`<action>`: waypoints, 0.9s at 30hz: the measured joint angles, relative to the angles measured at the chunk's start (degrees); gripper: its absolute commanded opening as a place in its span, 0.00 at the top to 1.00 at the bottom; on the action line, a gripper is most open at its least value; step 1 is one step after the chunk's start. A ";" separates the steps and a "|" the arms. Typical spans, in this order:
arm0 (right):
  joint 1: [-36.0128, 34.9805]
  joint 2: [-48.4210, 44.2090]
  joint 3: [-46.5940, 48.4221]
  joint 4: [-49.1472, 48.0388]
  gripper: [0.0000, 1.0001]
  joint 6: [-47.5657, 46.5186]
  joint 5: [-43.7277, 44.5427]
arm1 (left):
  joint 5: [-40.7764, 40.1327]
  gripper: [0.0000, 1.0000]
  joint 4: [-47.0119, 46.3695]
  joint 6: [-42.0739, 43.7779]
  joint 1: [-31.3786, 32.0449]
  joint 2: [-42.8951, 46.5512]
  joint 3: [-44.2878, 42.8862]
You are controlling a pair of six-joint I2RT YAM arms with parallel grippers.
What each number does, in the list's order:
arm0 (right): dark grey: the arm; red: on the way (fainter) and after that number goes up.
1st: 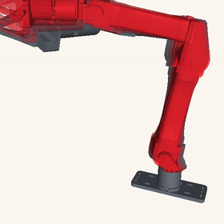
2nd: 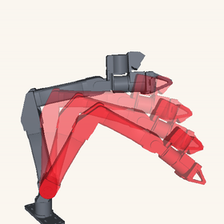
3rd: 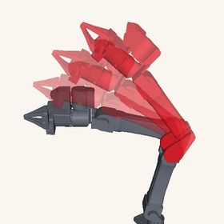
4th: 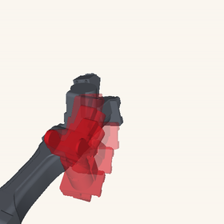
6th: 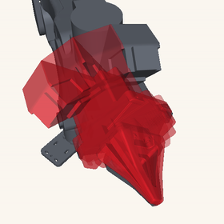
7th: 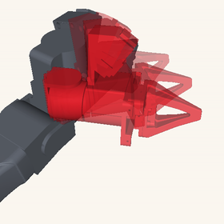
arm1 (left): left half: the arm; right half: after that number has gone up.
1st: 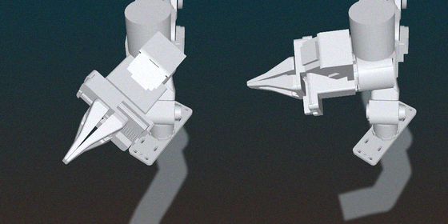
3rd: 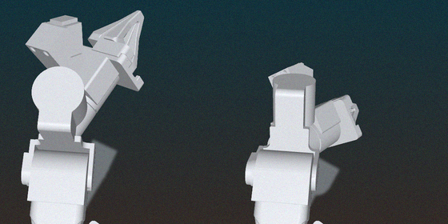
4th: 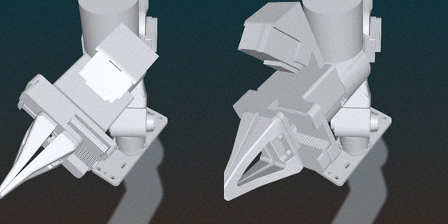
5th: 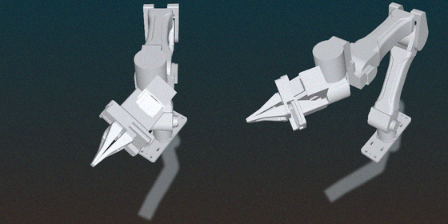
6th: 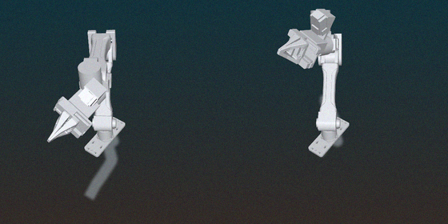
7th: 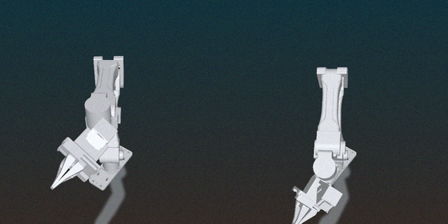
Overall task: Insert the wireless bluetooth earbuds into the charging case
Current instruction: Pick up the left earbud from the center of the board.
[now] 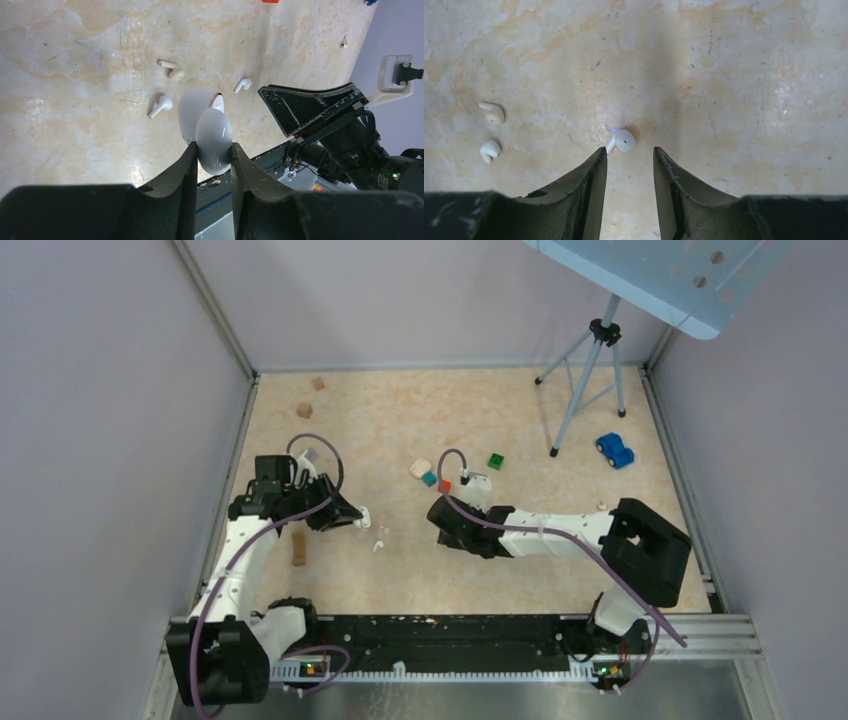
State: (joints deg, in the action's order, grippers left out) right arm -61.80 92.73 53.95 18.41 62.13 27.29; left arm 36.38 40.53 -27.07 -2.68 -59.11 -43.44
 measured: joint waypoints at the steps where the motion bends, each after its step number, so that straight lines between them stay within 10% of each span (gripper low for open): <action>1: 0.00 -0.02 -0.35 -0.04 0.62 1.01 -0.04 | 0.04 0.93 -0.02 0.00 0.00 0.00 0.00; 27: -0.02 8.13 4.35 -4.31 1.00 -7.85 -3.85 | 0.22 0.93 -0.31 0.07 0.00 0.48 0.94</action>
State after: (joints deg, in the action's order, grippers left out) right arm -61.82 100.86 58.30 14.11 54.28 23.44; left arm 36.60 40.23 -27.00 -2.68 -58.63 -42.50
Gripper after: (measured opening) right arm 0.003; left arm 0.312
